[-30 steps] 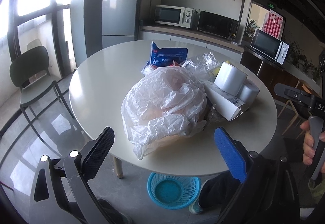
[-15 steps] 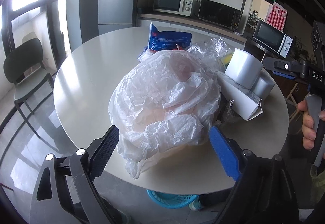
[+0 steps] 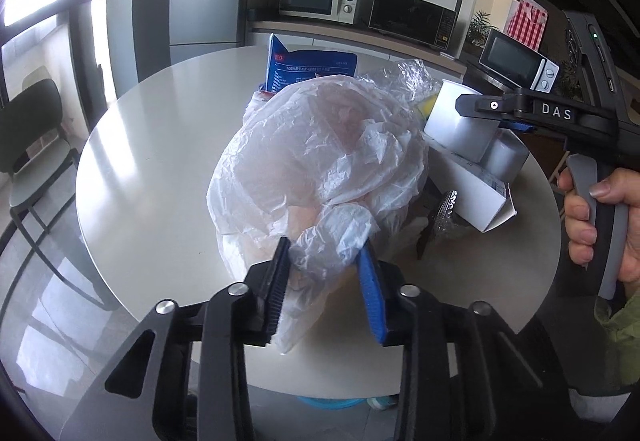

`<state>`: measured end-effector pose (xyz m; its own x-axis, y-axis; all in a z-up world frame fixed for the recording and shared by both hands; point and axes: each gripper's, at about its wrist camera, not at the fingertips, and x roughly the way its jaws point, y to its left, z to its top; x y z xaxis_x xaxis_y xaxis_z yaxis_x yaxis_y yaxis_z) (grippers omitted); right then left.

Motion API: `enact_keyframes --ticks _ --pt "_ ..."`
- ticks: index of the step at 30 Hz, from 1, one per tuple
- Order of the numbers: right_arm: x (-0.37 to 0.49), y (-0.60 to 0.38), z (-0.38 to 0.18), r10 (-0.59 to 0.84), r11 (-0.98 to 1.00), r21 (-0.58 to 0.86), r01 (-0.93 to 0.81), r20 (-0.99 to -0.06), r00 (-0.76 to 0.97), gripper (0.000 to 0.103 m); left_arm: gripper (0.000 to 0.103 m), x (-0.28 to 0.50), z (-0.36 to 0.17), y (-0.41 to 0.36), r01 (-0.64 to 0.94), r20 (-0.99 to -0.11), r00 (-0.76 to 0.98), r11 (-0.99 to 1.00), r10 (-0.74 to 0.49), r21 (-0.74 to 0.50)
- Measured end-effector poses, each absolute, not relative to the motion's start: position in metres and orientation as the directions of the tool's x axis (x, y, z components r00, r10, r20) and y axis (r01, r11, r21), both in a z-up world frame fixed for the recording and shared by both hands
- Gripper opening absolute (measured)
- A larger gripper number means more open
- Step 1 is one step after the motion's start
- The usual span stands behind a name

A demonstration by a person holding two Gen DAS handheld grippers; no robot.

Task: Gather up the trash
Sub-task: 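Grasp the clear plastic bag with the left gripper while the right gripper grasps the white cup, then carry the plastic bag and white cup down over the blue wastebasket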

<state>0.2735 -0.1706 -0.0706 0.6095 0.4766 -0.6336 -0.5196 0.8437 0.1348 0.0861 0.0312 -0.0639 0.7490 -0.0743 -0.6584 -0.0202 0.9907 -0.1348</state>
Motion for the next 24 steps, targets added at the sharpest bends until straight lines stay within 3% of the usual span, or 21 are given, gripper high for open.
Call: enact_keyframes --ticks 2,5,24 --pt "0.272 -0.172 -0.071 0.48 0.842 0.138 -0.521 -0.634 0.607 0.059 0.009 0.085 -0.061 0.031 -0.02 -0.647 0.759 0.99 -0.075 -0.138" --pt "0.27 -0.17 -0.07 0.473 0.842 0.118 -0.527 -0.629 0.616 0.058 0.007 0.081 -0.055 0.031 -0.024 -0.629 0.774 0.989 -0.073 -0.144" --pt "0.179 -0.216 -0.033 0.552 0.8 0.115 -0.589 -0.526 0.647 0.058 0.005 0.02 -0.003 0.018 -0.031 -0.532 0.845 0.989 -0.053 -0.147"
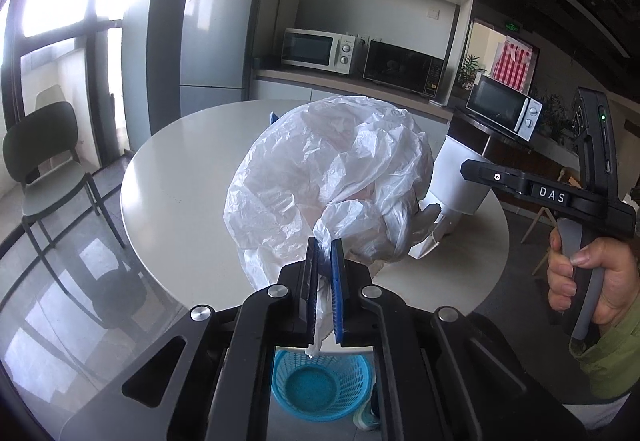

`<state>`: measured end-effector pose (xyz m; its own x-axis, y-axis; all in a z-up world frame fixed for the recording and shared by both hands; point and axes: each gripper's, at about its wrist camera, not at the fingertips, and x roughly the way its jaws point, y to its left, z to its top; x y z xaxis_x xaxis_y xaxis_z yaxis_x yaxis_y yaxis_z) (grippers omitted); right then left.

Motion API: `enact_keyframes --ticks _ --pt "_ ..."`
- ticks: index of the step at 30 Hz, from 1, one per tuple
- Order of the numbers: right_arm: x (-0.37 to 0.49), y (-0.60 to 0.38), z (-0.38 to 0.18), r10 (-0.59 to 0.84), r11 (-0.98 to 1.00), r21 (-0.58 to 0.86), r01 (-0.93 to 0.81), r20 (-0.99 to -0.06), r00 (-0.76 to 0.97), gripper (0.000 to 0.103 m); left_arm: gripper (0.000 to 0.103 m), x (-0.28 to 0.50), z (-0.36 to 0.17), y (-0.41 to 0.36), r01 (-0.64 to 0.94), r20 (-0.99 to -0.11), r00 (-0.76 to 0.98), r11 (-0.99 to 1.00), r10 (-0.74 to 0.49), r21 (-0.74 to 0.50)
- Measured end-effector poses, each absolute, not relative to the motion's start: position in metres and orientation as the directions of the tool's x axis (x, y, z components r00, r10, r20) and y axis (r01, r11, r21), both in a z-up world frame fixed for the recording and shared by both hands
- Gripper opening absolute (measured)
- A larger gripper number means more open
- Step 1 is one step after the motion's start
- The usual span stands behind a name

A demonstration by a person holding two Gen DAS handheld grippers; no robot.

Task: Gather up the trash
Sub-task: 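Carry the plastic bag and white cup down over the blue wastebasket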

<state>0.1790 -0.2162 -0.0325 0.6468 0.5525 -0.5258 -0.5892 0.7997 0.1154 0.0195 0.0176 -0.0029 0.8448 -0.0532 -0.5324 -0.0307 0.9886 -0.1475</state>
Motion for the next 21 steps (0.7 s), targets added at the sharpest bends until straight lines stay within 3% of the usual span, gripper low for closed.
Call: enact_keyframes --ticks 13,21 --pt "0.094 -0.255 -0.044 0.567 0.767 0.085 -0.636 -0.553 0.61 0.058 0.005 -0.04 -0.007 0.002 0.033 -0.597 0.791 0.984 -0.133 -0.175" --pt "0.057 -0.275 -0.075 0.572 0.747 0.094 -0.658 -0.595 0.564 0.058 0.005 -0.067 -0.048 -0.007 0.059 -0.702 0.694 0.984 -0.161 -0.167"
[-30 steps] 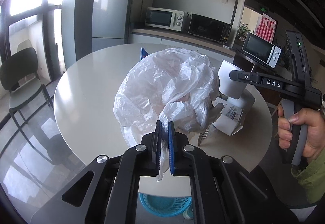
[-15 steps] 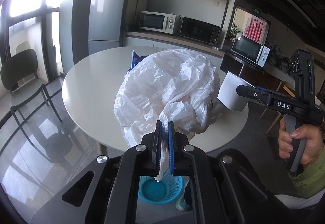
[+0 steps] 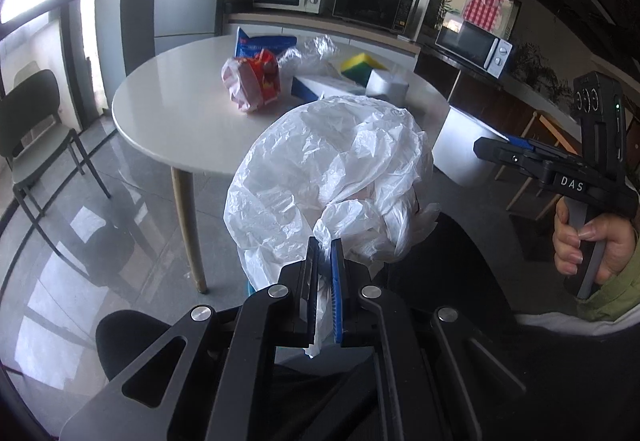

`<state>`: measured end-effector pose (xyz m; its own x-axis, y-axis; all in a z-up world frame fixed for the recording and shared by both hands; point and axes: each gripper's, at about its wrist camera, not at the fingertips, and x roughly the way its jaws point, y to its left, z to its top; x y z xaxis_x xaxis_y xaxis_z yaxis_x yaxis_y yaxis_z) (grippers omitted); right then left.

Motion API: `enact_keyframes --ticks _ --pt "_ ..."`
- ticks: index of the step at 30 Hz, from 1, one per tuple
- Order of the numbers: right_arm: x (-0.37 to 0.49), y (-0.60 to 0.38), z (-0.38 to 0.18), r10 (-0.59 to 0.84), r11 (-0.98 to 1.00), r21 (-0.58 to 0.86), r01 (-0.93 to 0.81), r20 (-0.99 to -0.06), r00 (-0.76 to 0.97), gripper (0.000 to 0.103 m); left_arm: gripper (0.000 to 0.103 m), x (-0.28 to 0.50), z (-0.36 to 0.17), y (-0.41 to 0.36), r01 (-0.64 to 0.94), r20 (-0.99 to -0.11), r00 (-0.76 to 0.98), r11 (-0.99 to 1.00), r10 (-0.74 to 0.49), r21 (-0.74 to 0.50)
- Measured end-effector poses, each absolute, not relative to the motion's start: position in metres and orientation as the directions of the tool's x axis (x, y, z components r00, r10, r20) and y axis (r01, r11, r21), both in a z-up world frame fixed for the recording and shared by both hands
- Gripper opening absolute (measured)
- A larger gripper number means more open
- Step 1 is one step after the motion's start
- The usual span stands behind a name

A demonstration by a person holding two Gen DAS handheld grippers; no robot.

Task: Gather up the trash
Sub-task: 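Carry the plastic bag and white cup down over the blue wastebasket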

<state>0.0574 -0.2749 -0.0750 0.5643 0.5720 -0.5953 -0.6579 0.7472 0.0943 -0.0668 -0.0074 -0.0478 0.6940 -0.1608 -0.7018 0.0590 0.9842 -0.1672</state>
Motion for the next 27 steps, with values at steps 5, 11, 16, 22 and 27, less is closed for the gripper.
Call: enact_keyframes --ticks 5,11,16,22,27 --pt "0.055 -0.28 -0.108 0.552 0.751 0.108 -0.651 -0.645 0.529 0.058 0.005 -0.07 -0.088 -0.01 0.055 -0.775 0.605 0.981 -0.182 -0.187" --pt "0.066 -0.275 -0.159 0.517 0.766 0.135 -0.629 -0.71 0.478 0.058 0.005 -0.054 -0.141 -0.003 0.015 -0.833 0.517 0.976 -0.195 -0.219" --pt "0.086 -0.266 -0.204 0.495 0.784 0.166 -0.598 -0.748 0.442 0.058 0.005 -0.026 -0.181 0.005 -0.03 -0.863 0.467 0.972 -0.192 -0.233" --pt "0.115 -0.254 -0.252 0.431 0.821 0.172 -0.544 -0.811 0.395 0.058 0.005 0.01 -0.241 0.012 -0.098 -0.906 0.357 0.955 -0.229 -0.28" --pt "0.139 -0.242 -0.281 0.397 0.841 0.178 -0.512 -0.845 0.358 0.058 0.005 0.033 -0.261 0.011 -0.114 -0.92 0.322 0.956 -0.223 -0.272"
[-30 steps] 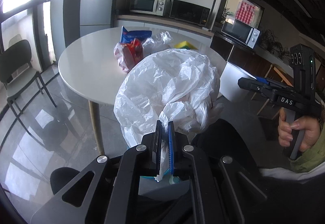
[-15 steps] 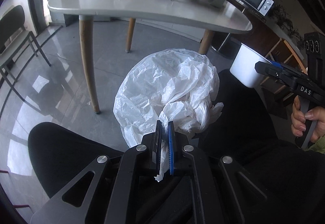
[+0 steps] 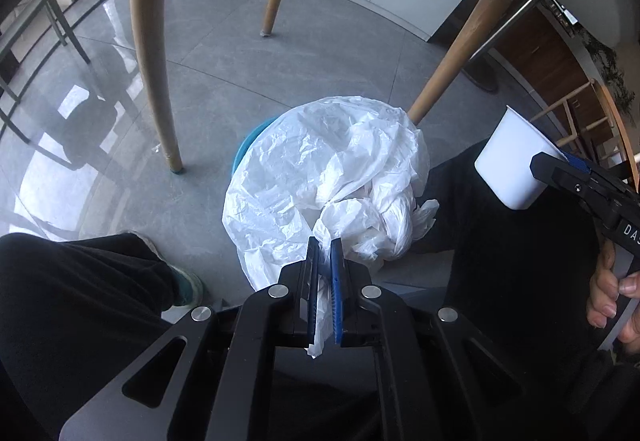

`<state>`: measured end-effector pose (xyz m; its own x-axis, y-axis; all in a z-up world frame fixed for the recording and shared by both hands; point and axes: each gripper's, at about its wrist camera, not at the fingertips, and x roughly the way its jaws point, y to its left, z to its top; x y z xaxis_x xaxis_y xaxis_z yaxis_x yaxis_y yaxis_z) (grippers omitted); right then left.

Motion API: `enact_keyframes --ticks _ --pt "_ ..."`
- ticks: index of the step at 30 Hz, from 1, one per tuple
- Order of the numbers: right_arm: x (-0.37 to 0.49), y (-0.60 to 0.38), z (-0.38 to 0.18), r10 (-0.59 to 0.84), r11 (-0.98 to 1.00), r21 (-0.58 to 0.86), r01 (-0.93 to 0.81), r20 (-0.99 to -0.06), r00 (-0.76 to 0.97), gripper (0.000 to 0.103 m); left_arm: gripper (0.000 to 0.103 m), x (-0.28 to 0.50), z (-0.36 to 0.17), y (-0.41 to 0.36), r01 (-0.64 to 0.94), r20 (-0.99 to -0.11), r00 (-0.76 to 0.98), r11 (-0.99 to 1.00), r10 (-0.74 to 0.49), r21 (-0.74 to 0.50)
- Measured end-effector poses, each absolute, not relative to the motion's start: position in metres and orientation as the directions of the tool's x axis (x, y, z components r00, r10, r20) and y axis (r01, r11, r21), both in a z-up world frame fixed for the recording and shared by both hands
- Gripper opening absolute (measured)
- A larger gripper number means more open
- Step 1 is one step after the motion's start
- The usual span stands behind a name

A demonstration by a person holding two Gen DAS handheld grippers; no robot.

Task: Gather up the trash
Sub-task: 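Carry the plastic bag and white cup down over the blue wastebasket, then open the left gripper to drop the plastic bag into the wastebasket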

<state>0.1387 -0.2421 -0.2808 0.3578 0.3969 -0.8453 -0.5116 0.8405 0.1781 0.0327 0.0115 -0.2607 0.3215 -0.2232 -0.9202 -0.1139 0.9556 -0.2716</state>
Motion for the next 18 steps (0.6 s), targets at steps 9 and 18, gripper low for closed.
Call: enact_keyframes --ticks 9,18 --pt "0.175 -0.211 -0.337 0.32 0.869 0.165 -0.466 -0.906 0.277 0.058 0.005 0.065 -0.293 0.015 -0.188 -0.935 0.273 0.94 -0.227 -0.283" --pt "0.217 -0.19 -0.388 0.283 0.898 0.189 -0.397 -0.939 0.195 0.058 0.005 0.093 -0.331 0.025 -0.249 -0.941 0.225 0.919 -0.253 -0.307"
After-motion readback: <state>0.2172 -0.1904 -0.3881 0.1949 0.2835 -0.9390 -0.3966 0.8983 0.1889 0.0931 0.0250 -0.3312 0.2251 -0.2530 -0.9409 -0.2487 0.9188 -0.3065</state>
